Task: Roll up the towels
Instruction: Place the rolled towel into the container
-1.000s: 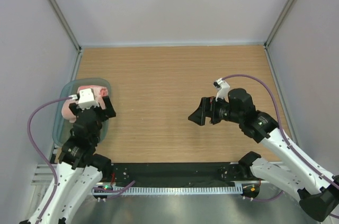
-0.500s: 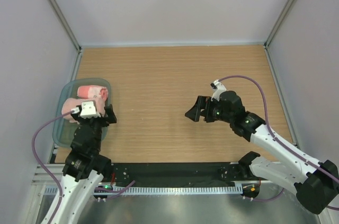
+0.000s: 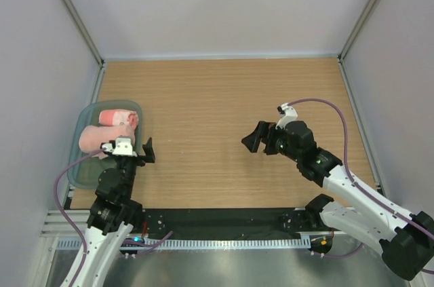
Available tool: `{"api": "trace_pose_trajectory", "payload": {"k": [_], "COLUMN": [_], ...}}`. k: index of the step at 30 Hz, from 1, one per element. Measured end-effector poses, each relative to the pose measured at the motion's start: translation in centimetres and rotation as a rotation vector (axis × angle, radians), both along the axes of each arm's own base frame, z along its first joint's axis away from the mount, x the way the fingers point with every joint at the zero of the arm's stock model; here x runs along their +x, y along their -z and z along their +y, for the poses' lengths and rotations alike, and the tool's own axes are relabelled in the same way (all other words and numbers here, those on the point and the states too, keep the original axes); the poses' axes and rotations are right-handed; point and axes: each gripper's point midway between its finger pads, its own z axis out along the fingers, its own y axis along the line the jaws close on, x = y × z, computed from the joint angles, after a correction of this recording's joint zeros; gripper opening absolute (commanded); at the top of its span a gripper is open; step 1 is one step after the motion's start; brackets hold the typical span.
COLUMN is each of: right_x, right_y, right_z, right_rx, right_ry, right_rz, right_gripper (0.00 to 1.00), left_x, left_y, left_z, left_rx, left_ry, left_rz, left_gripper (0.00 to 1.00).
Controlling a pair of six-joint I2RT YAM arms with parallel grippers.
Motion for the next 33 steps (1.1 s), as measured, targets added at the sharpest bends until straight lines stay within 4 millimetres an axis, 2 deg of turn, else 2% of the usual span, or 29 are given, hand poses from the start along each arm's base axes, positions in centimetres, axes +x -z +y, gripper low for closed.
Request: {"api": "trace_pose_trajectory", "payload": {"k": [4,7,13,17,21,24,28,33], "right_x": [1.4,3.1,5.7,7.6,9.4,9.9,9.8,11.5], "right_y": [-1.1,-1.1,1.8,3.0,5.6,8.3,11.7,10.9], "right_z": [-1.7,-4.2,-8.7,-11.4,-16.9,-20.8,-22.4,-23.2], "right_rx": [-0.047,-0.126,-0.449,-0.572,-0.642,-0.686,-0.703,-0.631], "right_ry": [0.096,0.241,0.385,0.451,0.588,0.673,0.675,0.712], "right_rz": [-0.069,-0.108,-0.149,-0.206,-0.157,-0.118,-0.081,-0.182], "right_gripper": [1.00,1.00,1.00,1.00,1.00,1.00,1.00,1.00], "left_x": [0.0,0.0,-0.1,-0.1,-0.1,-0.1,-0.1,-0.1], "left_y": [-0.1,-0.1,-0.1,-0.1,-0.1,-0.2,-0.2,-0.2], "left_z": [-0.4,-0.9,-1.5,-1.7,-1.8,-2.0,-2.1,-2.1], "left_rx": [0.023,0.058,0.082,0.084,0.083,0.081,0.078,0.075], "left_ry": [0.029,0.065,0.102,0.111,0.119,0.128,0.132,0.132], "left_rz": [-0.003,-0.005,-0.009,-0.010,-0.011,-0.013,-0.016,-0.015], "left_gripper": [1.00,1.00,1.00,1.00,1.00,1.00,1.00,1.00]}}
